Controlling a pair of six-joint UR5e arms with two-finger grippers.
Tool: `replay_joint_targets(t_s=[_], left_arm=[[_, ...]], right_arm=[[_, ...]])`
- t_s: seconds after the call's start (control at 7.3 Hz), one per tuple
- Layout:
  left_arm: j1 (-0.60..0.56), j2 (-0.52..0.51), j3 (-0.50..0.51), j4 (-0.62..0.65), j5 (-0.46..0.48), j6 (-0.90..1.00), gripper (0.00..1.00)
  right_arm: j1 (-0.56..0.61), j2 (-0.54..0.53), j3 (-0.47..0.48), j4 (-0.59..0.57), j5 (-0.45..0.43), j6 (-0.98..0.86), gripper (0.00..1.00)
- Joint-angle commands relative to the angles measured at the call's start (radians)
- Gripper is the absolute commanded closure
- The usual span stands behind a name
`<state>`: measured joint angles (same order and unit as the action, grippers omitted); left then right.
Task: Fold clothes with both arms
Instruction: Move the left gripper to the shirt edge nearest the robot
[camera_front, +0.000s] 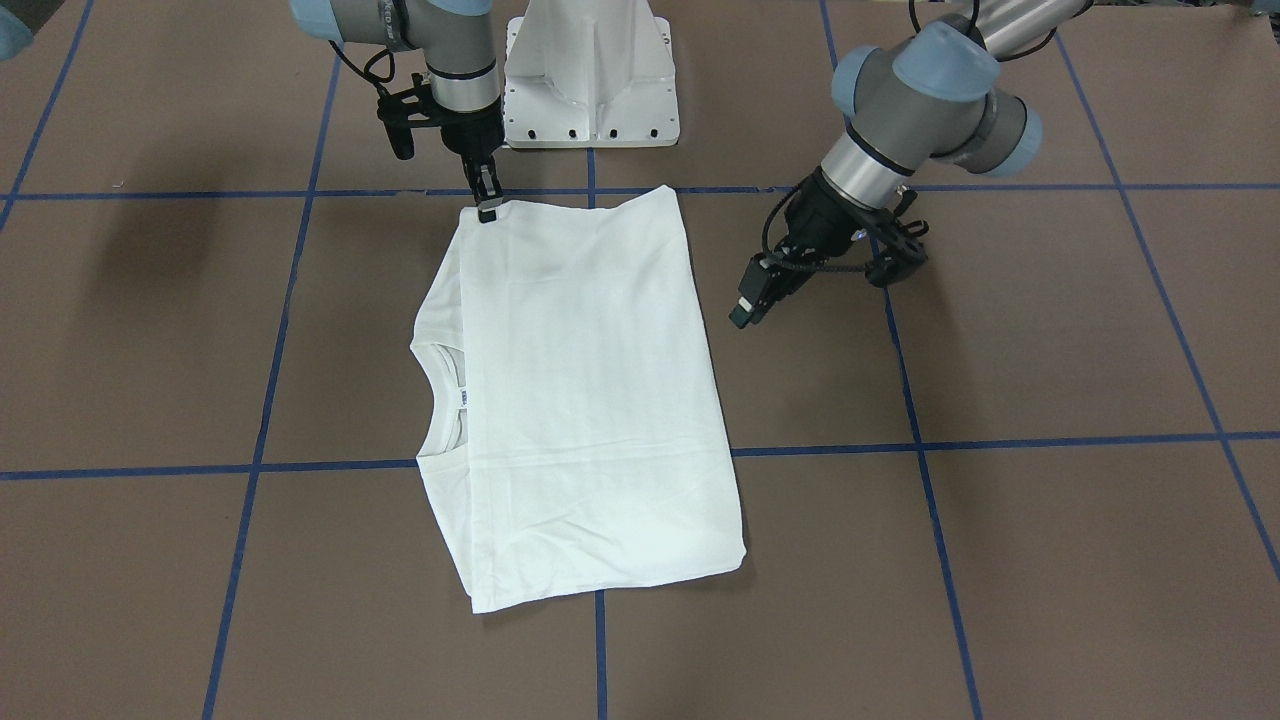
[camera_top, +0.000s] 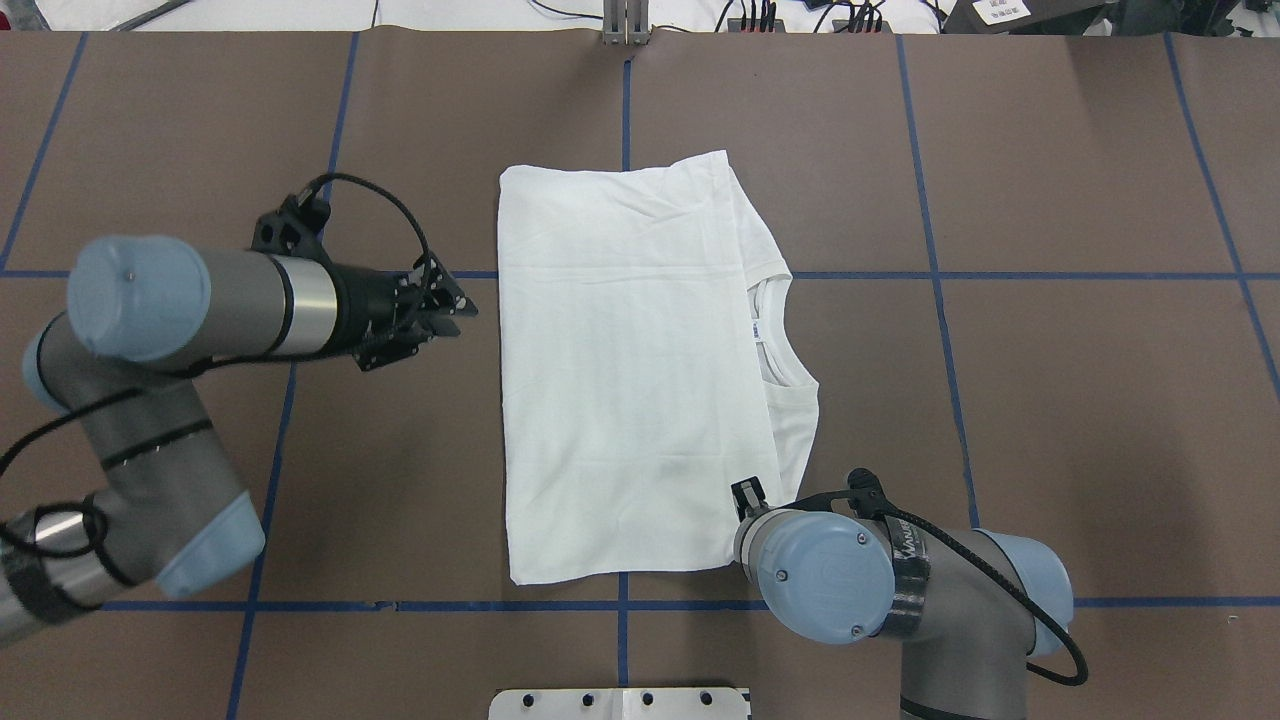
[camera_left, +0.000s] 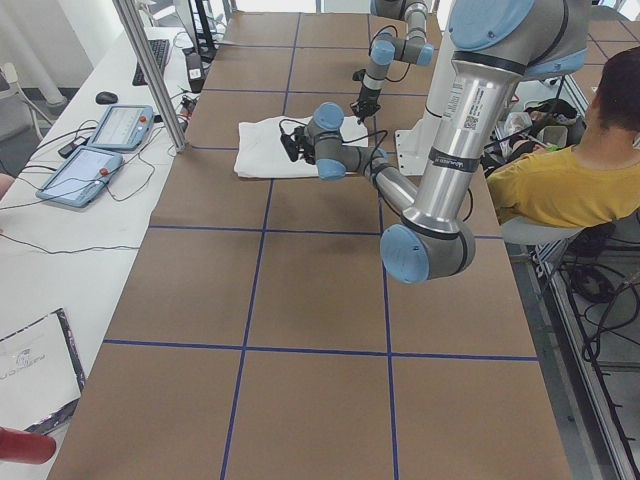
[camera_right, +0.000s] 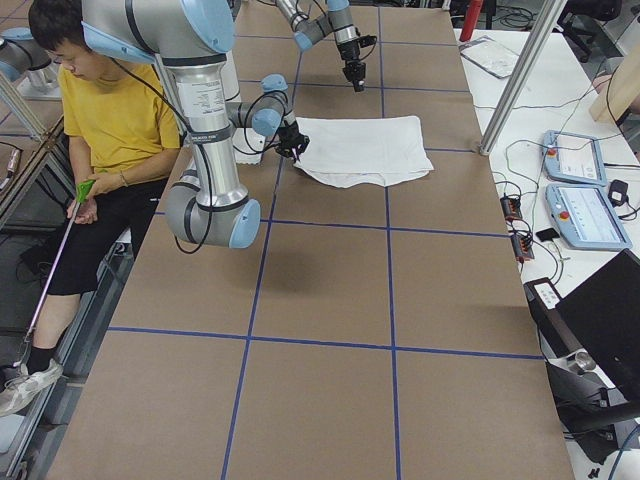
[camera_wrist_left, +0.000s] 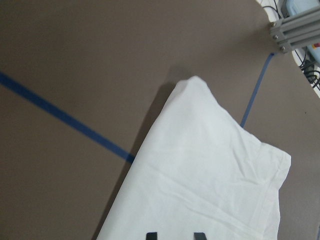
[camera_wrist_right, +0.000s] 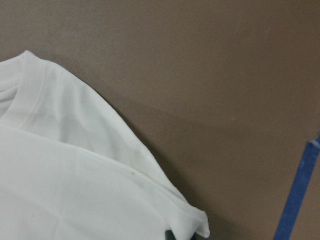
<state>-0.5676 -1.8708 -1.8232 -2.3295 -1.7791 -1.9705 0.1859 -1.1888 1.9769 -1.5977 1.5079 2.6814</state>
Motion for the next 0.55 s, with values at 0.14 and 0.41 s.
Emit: replay_joint_targets(t_s=[0.14, 0.41], left_arm=[[0.311, 0.07, -0.111, 0.163, 0.261, -0.158, 0.58], [0.36, 0.055, -0.104, 0.176, 0.265, -0.163, 0.53]], right_arm=[[0.001, 0.001, 0.002, -0.001, 0.002, 0.0, 1.0], [0.001, 0.003, 0.002, -0.001, 0.002, 0.0, 1.0]])
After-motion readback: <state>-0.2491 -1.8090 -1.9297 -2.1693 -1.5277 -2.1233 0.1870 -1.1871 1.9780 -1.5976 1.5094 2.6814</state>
